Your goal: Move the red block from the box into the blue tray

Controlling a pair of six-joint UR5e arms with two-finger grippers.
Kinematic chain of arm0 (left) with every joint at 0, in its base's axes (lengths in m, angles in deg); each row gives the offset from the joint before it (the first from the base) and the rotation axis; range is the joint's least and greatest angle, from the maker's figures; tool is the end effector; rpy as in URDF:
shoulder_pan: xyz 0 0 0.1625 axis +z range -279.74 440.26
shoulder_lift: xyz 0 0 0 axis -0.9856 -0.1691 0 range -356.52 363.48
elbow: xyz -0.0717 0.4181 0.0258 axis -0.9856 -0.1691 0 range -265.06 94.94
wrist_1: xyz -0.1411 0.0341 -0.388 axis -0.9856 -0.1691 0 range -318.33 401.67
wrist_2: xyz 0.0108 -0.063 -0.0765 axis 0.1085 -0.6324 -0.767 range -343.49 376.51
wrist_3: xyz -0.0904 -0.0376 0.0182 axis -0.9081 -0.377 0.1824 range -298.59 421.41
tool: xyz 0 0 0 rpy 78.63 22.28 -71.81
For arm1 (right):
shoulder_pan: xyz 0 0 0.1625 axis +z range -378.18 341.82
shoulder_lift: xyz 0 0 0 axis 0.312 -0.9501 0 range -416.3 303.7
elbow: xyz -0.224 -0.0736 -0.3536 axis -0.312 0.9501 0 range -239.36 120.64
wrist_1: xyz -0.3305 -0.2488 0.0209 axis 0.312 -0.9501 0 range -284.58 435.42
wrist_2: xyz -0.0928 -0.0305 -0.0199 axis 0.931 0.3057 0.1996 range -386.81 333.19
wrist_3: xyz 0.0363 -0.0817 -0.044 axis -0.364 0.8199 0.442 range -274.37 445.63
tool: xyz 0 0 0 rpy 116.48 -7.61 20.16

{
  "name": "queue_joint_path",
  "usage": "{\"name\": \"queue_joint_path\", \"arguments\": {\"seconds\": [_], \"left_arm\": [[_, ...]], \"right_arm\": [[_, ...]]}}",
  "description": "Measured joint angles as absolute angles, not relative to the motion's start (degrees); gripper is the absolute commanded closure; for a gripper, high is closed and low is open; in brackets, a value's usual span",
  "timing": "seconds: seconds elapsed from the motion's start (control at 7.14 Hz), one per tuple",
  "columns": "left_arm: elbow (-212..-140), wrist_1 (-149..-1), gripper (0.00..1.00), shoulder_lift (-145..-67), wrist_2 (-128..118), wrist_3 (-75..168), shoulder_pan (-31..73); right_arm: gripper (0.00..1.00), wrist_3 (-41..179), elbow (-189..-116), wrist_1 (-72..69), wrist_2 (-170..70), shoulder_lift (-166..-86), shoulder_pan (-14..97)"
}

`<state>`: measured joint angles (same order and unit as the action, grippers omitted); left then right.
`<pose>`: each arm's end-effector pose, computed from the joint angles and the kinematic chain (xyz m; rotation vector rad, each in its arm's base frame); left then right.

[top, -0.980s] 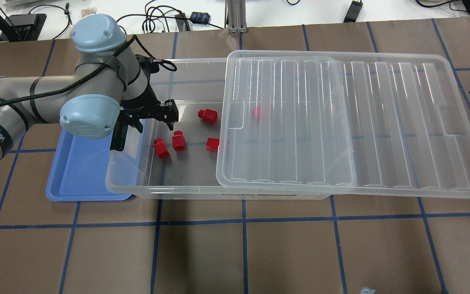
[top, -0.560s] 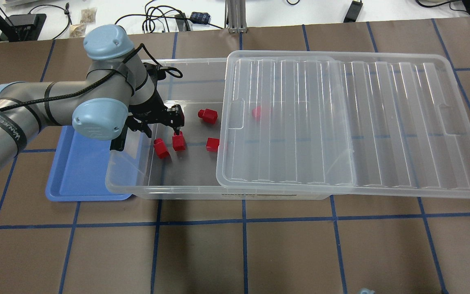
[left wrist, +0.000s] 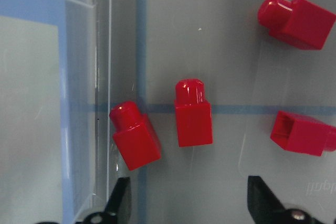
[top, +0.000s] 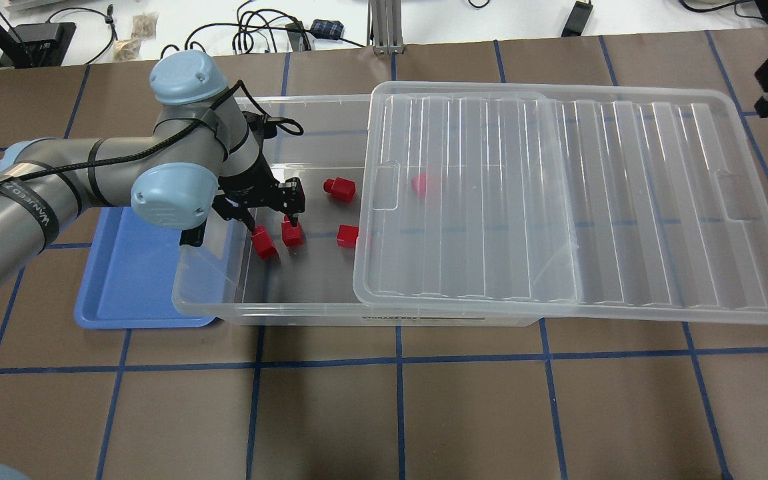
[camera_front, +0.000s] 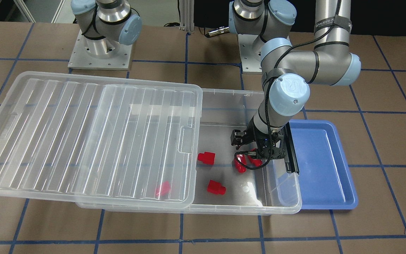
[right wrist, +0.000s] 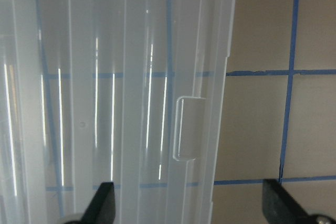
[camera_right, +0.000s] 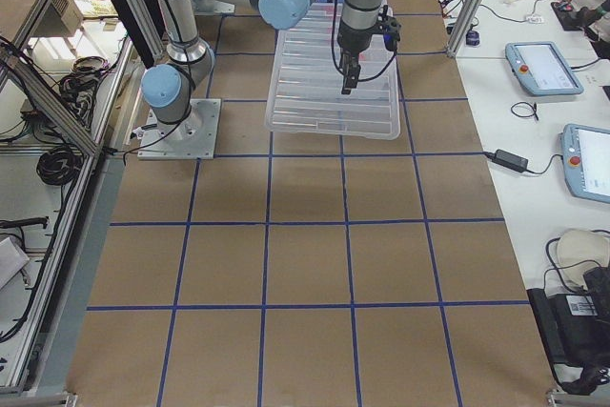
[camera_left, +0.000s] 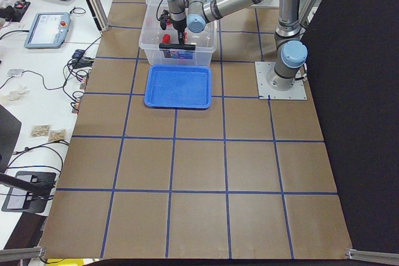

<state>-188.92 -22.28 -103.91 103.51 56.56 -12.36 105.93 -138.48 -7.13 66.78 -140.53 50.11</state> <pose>-0.1637 -0.5457 0.2564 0.0638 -3.0911 -0.1454 -0.0775 -0.5384 0.5168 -0.0363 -3.0961 -0.0937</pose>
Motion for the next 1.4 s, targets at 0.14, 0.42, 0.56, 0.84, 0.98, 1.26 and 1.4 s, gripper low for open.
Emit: {"name": "queue_joint_path", "arguments": {"seconds": [0.14,0.42,0.56,0.84,0.98,1.26,1.4], "left_arm": [[-188.93,-21.34,0.24,-104.72,103.5,56.33,-12.62],[-188.89,-18.57,0.24,-106.55,103.53,55.21,-14.03],[-188.87,-18.0,0.24,-107.29,103.58,55.12,-14.39],[-188.8,-17.23,0.25,-108.45,103.63,55.32,-14.54],[-188.8,-16.99,0.25,-108.93,103.69,55.43,-14.56],[-188.84,-16.38,0.25,-109.8,103.86,55.84,-14.57],[-188.85,-15.94,0.25,-110.2,103.92,56.02,-14.56]], "right_arm": [[0.0,100.28,-138.01,-6.49,66.67,-140.69,53.72],[0.0,88.3,-138.0,-6.44,66.66,-140.67,62.02],[0.0,83.68,-138.13,-6.78,66.67,-140.56,65.49],[0.0,77.08,-138.31,-7.5,66.47,-140.22,69.55],[0.0,75.5,-138.4,-7.78,66.36,-140.12,70.58],[0.0,74.68,-138.73,-8.58,66.09,-140.07,71.26],[0.0,74.65,-139.07,-8.96,66.08,-140.07,71.27]]}}
